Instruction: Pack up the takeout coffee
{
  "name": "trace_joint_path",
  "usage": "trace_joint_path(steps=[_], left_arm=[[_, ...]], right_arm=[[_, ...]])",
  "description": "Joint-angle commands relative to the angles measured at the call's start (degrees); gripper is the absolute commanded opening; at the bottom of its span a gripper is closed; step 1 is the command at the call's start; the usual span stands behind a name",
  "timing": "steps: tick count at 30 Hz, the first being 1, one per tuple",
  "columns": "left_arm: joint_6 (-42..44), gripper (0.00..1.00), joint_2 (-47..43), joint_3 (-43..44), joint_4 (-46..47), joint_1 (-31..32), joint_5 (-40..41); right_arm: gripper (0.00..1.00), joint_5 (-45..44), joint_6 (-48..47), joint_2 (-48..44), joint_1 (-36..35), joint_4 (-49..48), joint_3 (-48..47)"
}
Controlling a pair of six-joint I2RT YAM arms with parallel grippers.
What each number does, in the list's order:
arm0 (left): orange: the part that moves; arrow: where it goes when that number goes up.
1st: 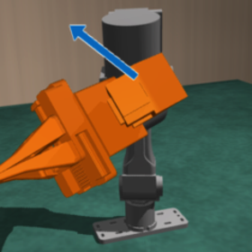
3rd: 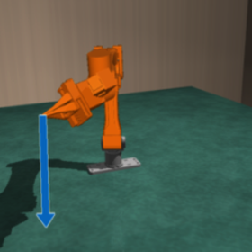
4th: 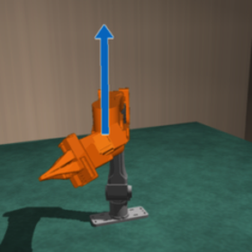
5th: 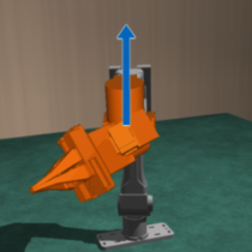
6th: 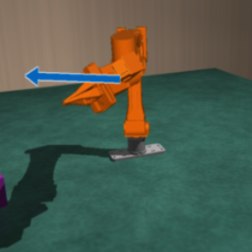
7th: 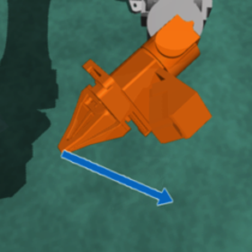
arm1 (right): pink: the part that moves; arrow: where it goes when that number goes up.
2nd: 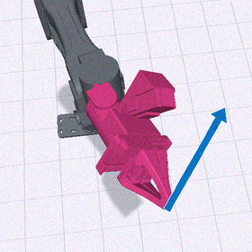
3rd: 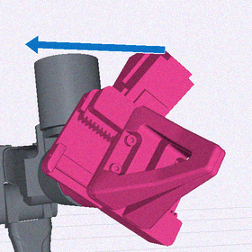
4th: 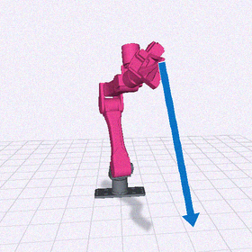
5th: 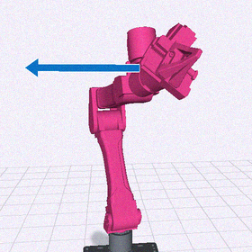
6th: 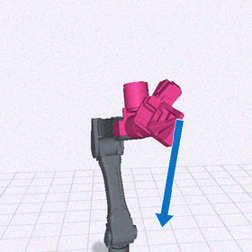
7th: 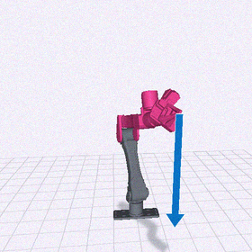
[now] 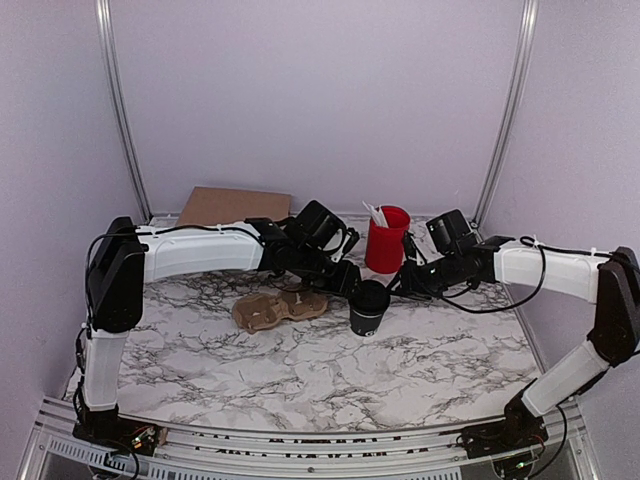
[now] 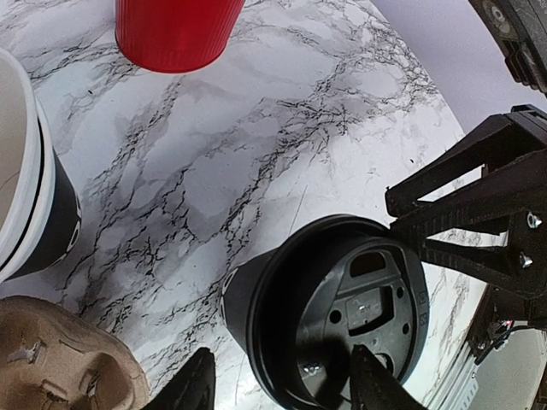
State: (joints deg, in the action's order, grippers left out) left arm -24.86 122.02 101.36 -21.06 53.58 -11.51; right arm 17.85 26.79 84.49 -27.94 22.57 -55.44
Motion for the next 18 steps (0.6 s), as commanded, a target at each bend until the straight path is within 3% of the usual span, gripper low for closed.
trace_joint_path(steps=[1,18], left_arm=[[0.8,0.53,2.6,0.5,-1.6,0.2,1.0],[0.6,0.51,3.8,-0.4,-1.9,0.2,1.2]], right_arm=[[0.27,-1.4,0.6,-0.4,0.3,1.0,1.8],[0.24,-5.6,6.6,-0.7,-5.3,-0.2,12.0]])
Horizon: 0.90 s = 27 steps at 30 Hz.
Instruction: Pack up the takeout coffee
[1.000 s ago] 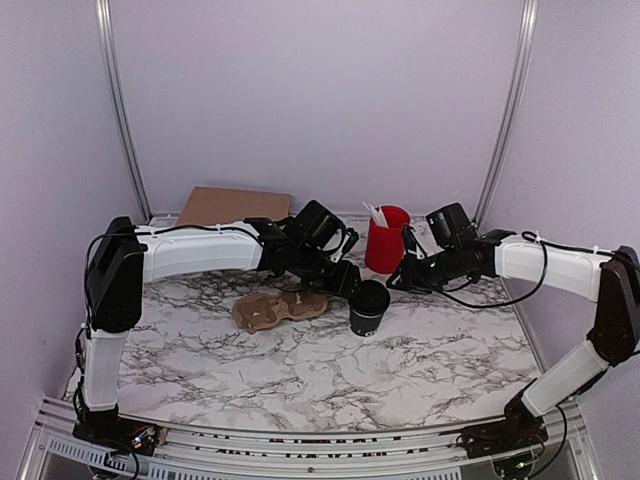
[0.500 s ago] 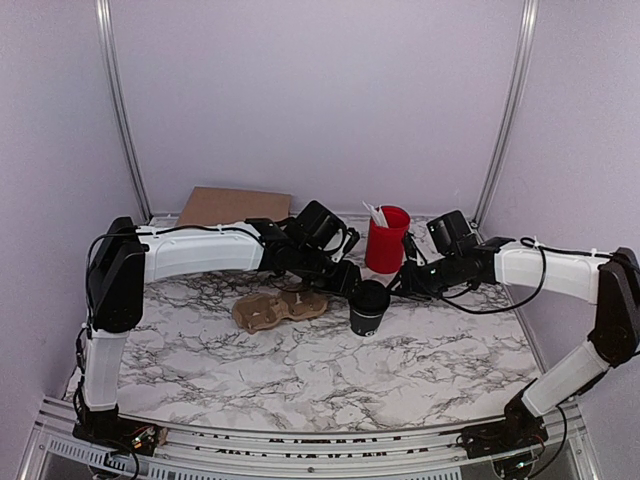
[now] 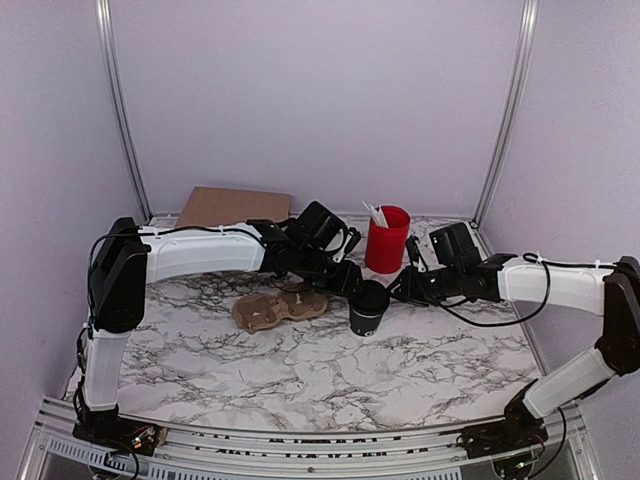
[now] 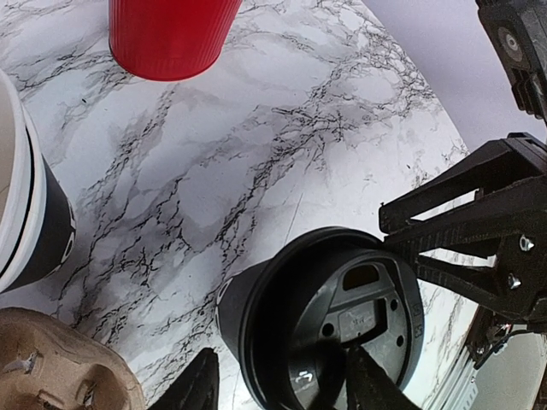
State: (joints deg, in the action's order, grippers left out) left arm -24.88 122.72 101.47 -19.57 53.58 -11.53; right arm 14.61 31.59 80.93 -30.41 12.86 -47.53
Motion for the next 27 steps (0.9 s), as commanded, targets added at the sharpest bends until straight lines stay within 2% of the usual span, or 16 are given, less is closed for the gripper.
trace_joint_path(steps=[1,15,27], left_arm=[[0.6,0.51,3.1,-0.4,-3.4,0.2,1.3],[1.2,0.51,2.8,1.7,-3.5,0.0,1.2],[2.3,0.52,3.7,5.7,-5.0,-0.3,0.8]], right_arm=[[0.24,-2.8,1.9,2.7,-3.0,9.9,3.8],[0.24,-6.8,2.7,-0.5,-4.7,13.5,-0.9],[0.25,-6.3,3.7,-2.6,-6.5,15.2,-4.6]])
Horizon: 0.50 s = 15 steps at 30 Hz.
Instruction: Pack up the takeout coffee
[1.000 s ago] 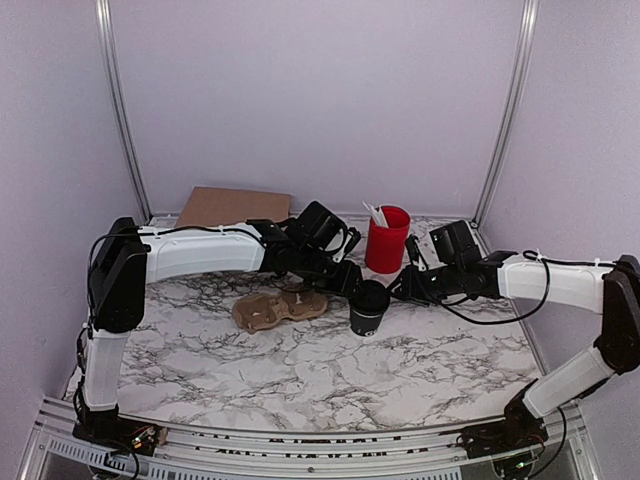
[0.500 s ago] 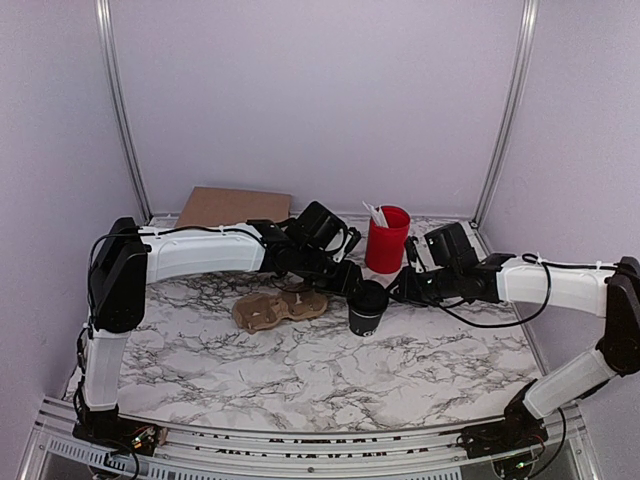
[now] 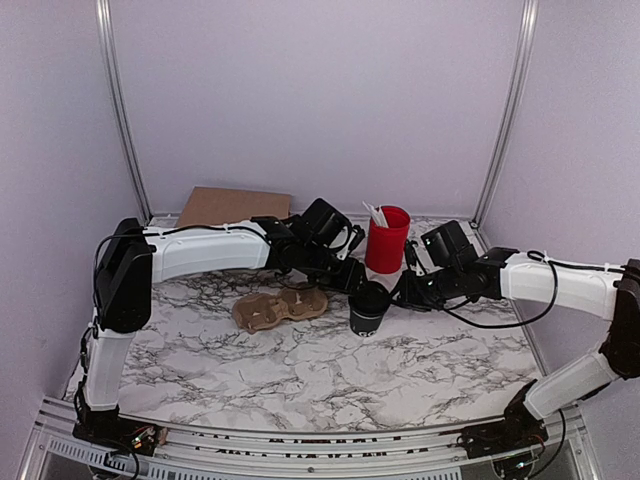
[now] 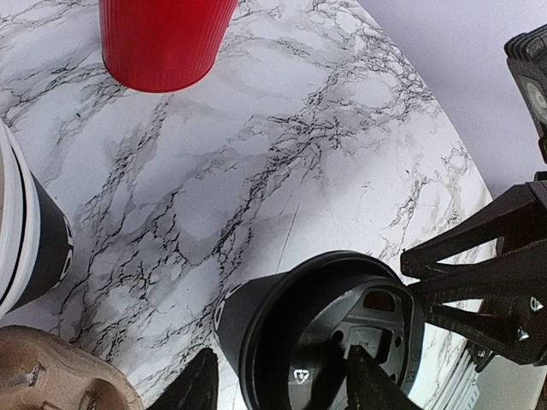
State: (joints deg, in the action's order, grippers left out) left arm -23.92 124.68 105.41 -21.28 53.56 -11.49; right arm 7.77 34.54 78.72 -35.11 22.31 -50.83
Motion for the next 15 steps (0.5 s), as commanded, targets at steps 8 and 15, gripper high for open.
trace_joint_path(steps=[8,15], left_arm=[[1.6,0.53,1.5,3.0,-3.6,-0.5,0.9],[1.7,0.55,-1.4,2.0,-3.9,-0.7,2.0]], right_arm=[[0.26,-2.6,1.2,-1.0,-2.4,7.4,-3.9],[0.27,-2.2,-0.6,-0.7,0.3,6.6,-7.1]])
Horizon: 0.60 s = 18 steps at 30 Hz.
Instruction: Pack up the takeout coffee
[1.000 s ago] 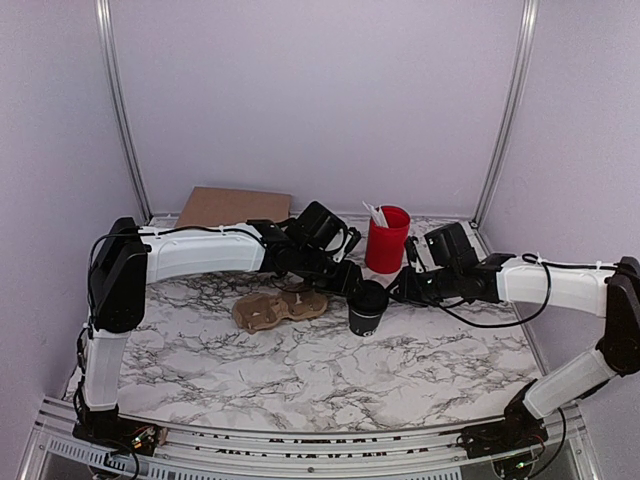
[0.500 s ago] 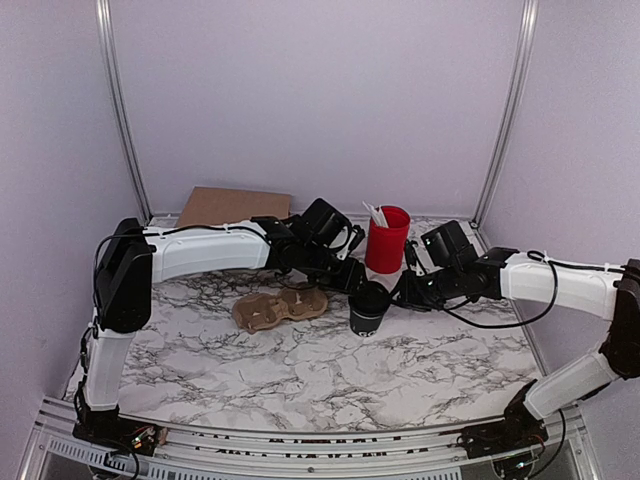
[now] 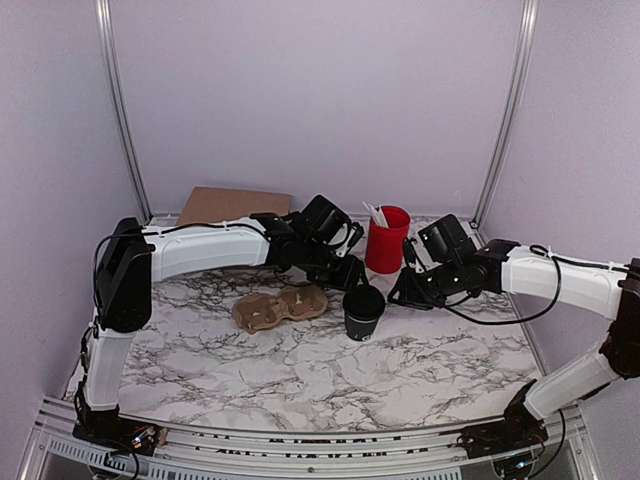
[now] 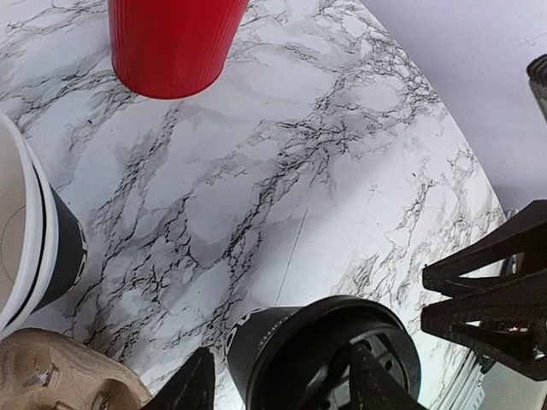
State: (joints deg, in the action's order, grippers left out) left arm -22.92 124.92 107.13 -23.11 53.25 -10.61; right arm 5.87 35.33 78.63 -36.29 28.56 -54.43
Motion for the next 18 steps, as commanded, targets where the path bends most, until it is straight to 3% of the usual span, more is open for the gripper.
trace_joint_path(steps=[1,18], left_arm=[[0.7,0.55,-2.2,-0.3,-2.0,-0.3,1.2],[1.4,0.55,-13.4,-14.6,-1.1,0.7,0.4]], right_arm=[[0.27,0.1,-1.8,-0.4,1.9,0.2,-4.1],[0.27,3.8,-8.1,6.8,3.9,-1.5,-9.1]])
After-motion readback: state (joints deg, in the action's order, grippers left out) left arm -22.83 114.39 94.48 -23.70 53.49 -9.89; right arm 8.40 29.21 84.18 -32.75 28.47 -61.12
